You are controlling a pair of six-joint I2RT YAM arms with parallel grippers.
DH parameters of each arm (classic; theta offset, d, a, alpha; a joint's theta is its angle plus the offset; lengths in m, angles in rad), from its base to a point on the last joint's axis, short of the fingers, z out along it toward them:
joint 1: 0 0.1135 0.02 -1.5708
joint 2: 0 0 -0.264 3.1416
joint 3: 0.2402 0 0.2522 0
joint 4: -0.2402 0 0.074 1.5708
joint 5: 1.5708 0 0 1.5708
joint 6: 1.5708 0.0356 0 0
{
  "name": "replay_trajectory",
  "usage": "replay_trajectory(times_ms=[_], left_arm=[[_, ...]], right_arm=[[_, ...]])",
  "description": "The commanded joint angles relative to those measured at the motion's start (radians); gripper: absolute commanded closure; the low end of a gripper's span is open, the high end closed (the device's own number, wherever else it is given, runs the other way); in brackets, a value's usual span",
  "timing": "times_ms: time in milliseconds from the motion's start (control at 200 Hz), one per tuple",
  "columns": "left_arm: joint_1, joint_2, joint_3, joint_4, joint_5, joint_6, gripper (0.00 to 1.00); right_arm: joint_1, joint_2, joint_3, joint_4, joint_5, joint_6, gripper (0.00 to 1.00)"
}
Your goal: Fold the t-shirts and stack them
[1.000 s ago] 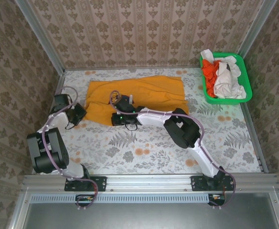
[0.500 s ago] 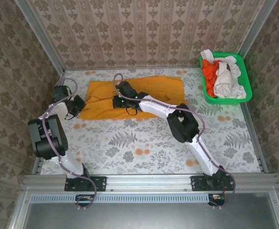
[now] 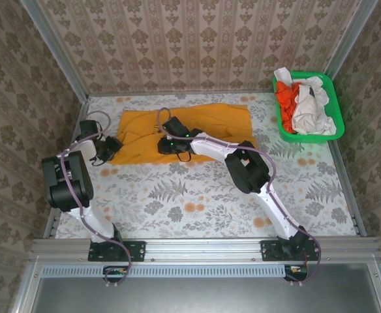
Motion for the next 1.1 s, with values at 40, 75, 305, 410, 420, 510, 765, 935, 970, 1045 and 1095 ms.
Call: replay_trajectory(times_ms=[40, 75, 305, 410, 420, 510, 765, 935, 970, 1045, 1095], left_arm=[[-0.055, -0.126, 0.01, -0.055, -0.142, 0.053, 0.34], [-0.084, -0.139, 0.026, -0.072, -0.172, 0.067, 0.27], [-0.194, 0.003, 0.163, -0.062, -0.119, 0.072, 0.13], [-0.197, 0.089, 0.204, -0.051, -0.079, 0.059, 0.12], [-0.196, 0.093, 0.204, -0.047, -0.075, 0.057, 0.12], [-0.183, 0.127, 0.189, -0.017, -0.051, 0.039, 0.12], [-0.149, 0.088, 0.031, 0.027, -0.021, 0.026, 0.11], [-0.144, -0.022, -0.121, 0.031, -0.027, 0.028, 0.11], [-0.145, -0.047, -0.15, 0.03, -0.026, 0.027, 0.11], [-0.147, -0.101, -0.209, 0.022, -0.025, 0.023, 0.11], [-0.149, -0.138, -0.244, 0.015, -0.027, 0.021, 0.11]], right_arm=[[-0.013, -0.19, -0.124, 0.059, 0.084, -0.055, 0.44], [-0.02, -0.212, -0.155, 0.065, 0.112, -0.062, 0.42], [-0.121, -0.276, -0.341, 0.102, 0.184, -0.025, 0.38], [-0.164, -0.307, -0.418, 0.113, 0.212, -0.017, 0.38], [-0.168, -0.308, -0.423, 0.114, 0.214, -0.017, 0.38], [-0.193, -0.317, -0.461, 0.101, 0.219, -0.011, 0.38], [-0.2, -0.391, -0.619, 0.098, 0.19, 0.042, 0.38], [-0.181, -0.518, -0.805, 0.145, 0.17, 0.099, 0.39], [-0.176, -0.545, -0.846, 0.148, 0.171, 0.112, 0.39], [-0.163, -0.605, -0.928, 0.162, 0.172, 0.145, 0.39], [-0.151, -0.64, -0.977, 0.17, 0.174, 0.166, 0.4]])
